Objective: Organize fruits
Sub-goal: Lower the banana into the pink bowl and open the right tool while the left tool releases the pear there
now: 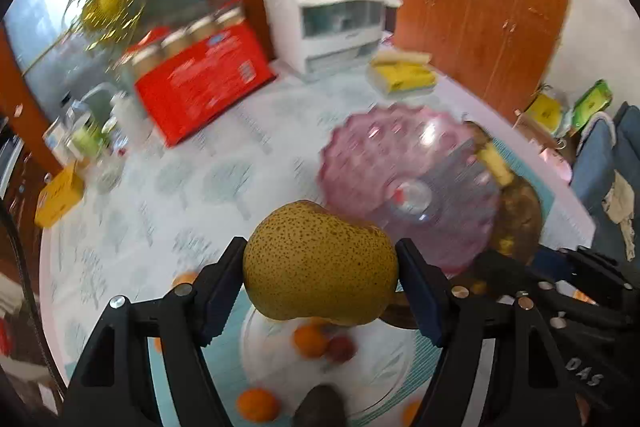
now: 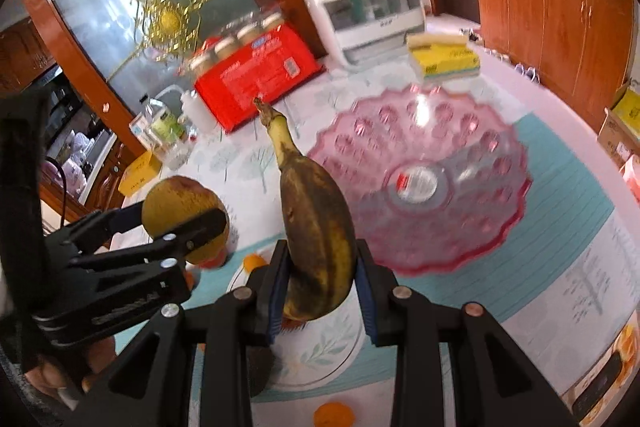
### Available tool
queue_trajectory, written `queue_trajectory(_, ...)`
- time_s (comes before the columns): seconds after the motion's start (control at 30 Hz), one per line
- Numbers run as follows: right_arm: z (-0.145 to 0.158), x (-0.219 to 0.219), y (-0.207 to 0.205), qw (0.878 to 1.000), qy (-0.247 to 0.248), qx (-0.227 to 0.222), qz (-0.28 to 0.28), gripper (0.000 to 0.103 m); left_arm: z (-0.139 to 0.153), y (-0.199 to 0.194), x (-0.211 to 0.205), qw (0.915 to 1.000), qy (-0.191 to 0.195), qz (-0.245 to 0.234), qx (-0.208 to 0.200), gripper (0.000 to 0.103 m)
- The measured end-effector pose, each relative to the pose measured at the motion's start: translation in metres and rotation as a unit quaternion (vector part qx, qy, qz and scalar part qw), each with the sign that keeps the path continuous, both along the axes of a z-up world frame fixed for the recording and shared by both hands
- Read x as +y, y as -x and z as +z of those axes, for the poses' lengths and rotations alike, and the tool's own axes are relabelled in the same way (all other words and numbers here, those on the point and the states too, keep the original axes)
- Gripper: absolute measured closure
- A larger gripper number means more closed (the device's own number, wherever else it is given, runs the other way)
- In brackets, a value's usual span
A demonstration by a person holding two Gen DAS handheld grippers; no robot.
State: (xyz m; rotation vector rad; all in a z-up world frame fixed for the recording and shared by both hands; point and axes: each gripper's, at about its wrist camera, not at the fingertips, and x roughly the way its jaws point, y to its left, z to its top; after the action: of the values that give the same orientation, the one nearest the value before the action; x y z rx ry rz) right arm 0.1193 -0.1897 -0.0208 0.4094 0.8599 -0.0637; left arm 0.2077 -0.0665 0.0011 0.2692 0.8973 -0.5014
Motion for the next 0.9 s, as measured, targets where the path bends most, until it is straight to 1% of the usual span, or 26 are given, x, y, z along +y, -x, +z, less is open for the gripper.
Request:
queue_trajectory(0.1, 0.010, -0.025, -0.009, 1.000, 0.013, -0.013, -0.005, 0.071, 0.004, -0.009, -0.028, 1.0000, 0.000, -0.003, -0.003, 0.030)
queue_trajectory(0.2, 0.008, -0.053, -0.023, 1.000, 0.021, -0.009, -0.007, 0.071, -0.007, -0.021, -0.059, 1.0000, -0.003, -0.002, 0.001, 0.030)
queue_trajectory(0.27, -0.002, -0.074, -0.039, 1.000, 0.019, 0.010, -0.006, 0.071, -0.021, -0.030, -0.080, 0.9999, -0.010, 0.001, 0.010, 0.030)
queue_trajectory(0.37, -0.029, -0.103, -0.061, 0.999, 0.009, 0.049, 0.004, 0.071, -0.051, -0.048, -0.107, 0.9989, -0.030, 0.008, 0.034, 0.030)
queue_trajectory(0.47, -0.059, -0.122, -0.081, 0.996, 0.000, 0.088, 0.014, 0.071, -0.082, -0.063, -0.126, 0.9970, -0.052, 0.021, 0.053, 0.030)
queue_trajectory(0.53, -0.079, -0.128, -0.093, 0.993, 0.011, 0.116, 0.016, 0.071, -0.099, -0.070, -0.133, 0.9959, -0.060, 0.028, 0.063, 0.030)
queue_trajectory(0.6, -0.093, -0.131, -0.101, 0.991, 0.025, 0.132, 0.014, 0.068, -0.110, -0.076, -0.137, 0.9949, -0.067, 0.032, 0.068, 0.030)
queue_trajectory(0.67, -0.100, -0.135, -0.104, 0.990, 0.044, 0.132, 0.002, 0.065, -0.122, -0.079, -0.143, 0.9935, -0.080, 0.038, 0.072, 0.030)
queue_trajectory(0.7, -0.103, -0.137, -0.106, 0.988, 0.047, 0.145, -0.006, 0.063, -0.127, -0.081, -0.145, 0.9925, -0.086, 0.040, 0.076, 0.030)
queue_trajectory(0.77, -0.110, -0.144, -0.109, 0.987, 0.053, 0.151, -0.017, 0.055, -0.135, -0.084, -0.148, 0.9906, -0.095, 0.044, 0.087, 0.029)
queue_trajectory(0.83, -0.113, -0.147, -0.108, 0.988, 0.055, 0.145, -0.021, 0.052, -0.144, -0.087, -0.149, 0.9871, -0.100, 0.048, 0.115, 0.029)
queue_trajectory(0.9, -0.111, -0.146, -0.104, 0.989, 0.064, 0.129, -0.015, 0.049, -0.145, -0.088, -0.149, 0.9872, -0.095, 0.047, 0.119, 0.028)
